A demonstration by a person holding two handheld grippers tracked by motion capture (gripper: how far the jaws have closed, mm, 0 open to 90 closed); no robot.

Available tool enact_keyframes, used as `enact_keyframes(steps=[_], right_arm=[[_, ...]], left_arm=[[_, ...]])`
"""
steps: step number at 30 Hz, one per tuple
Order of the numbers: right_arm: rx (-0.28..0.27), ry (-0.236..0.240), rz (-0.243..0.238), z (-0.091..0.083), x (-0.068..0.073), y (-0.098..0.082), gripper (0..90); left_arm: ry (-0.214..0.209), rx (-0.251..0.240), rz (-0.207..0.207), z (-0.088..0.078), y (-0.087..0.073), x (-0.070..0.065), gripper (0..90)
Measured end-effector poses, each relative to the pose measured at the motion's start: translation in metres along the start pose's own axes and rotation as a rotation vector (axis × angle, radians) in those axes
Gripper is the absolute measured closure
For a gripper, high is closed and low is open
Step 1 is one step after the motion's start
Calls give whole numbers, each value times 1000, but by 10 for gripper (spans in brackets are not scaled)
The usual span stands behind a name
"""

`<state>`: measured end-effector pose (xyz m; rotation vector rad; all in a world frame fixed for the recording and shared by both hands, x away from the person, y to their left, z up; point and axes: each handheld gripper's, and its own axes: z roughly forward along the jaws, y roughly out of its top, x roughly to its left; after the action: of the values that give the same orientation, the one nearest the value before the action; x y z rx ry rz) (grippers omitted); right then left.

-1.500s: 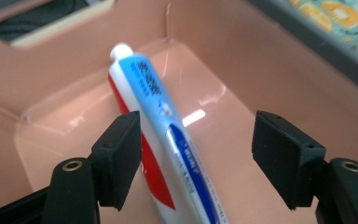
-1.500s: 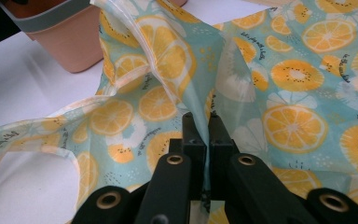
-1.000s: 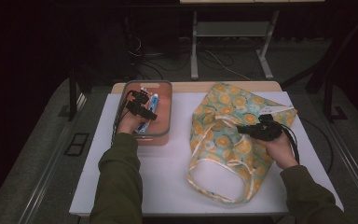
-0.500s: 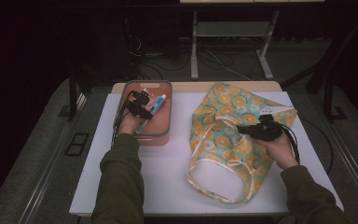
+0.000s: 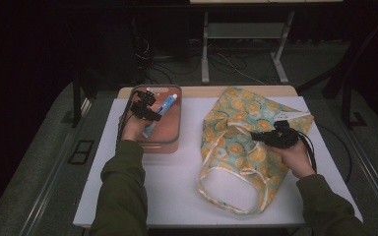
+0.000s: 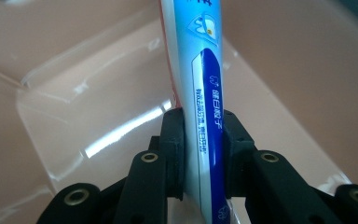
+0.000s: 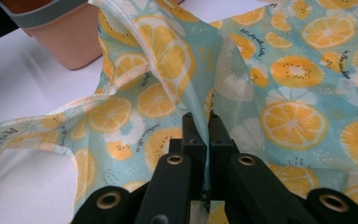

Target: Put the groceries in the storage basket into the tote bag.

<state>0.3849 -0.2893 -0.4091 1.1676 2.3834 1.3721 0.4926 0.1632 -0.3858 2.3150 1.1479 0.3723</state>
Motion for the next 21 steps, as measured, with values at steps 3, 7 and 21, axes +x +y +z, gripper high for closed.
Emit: enact_keyframes(steps=[3,7,21], right_arm=[[0,-1,-2,0,0,0,890],[2,-1,-1,2,0,1,890],[-5,-8,-9,1,1,4,890]], left_arm=[[-27,-33,19,-13,2,-4,739],[-67,-73,53,-30,4,-14,739],[-203,-124,201,-73,5,-62,740]])
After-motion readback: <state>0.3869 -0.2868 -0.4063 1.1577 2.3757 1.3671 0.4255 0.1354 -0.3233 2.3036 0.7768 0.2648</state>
